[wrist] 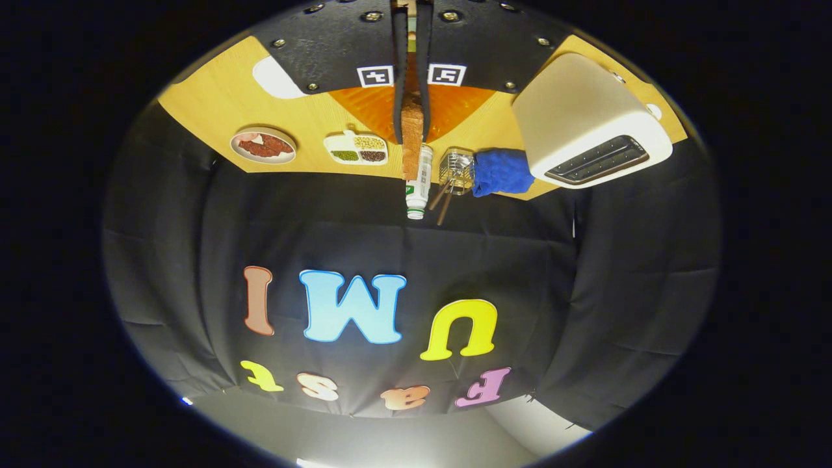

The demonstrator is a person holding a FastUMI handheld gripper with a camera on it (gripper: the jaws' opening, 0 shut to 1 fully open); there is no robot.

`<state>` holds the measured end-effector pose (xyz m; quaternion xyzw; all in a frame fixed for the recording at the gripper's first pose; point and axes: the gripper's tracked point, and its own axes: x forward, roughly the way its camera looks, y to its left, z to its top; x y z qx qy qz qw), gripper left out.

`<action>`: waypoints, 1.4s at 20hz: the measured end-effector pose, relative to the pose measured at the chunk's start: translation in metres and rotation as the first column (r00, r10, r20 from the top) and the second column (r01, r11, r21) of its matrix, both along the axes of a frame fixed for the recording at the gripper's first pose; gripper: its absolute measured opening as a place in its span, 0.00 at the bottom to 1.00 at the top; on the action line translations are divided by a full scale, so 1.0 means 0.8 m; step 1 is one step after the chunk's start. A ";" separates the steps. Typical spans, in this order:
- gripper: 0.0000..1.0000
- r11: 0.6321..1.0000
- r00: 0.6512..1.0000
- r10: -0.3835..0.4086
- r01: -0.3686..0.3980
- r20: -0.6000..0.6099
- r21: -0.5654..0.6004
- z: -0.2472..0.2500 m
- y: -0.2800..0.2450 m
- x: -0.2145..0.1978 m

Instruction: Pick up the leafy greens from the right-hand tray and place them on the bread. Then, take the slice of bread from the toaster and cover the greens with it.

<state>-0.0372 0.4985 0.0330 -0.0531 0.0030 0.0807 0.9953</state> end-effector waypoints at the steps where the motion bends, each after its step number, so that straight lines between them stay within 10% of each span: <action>1: 0.05 1.000 1.000 0.020 -0.020 -0.007 0.014 -0.004 -0.001 -0.001; 19: 0.05 0.932 0.950 0.307 -0.291 -0.046 0.217 -0.042 0.016 -0.001; 28: 0.05 0.865 0.908 0.388 -0.298 -0.161 0.404 -0.087 0.013 0.041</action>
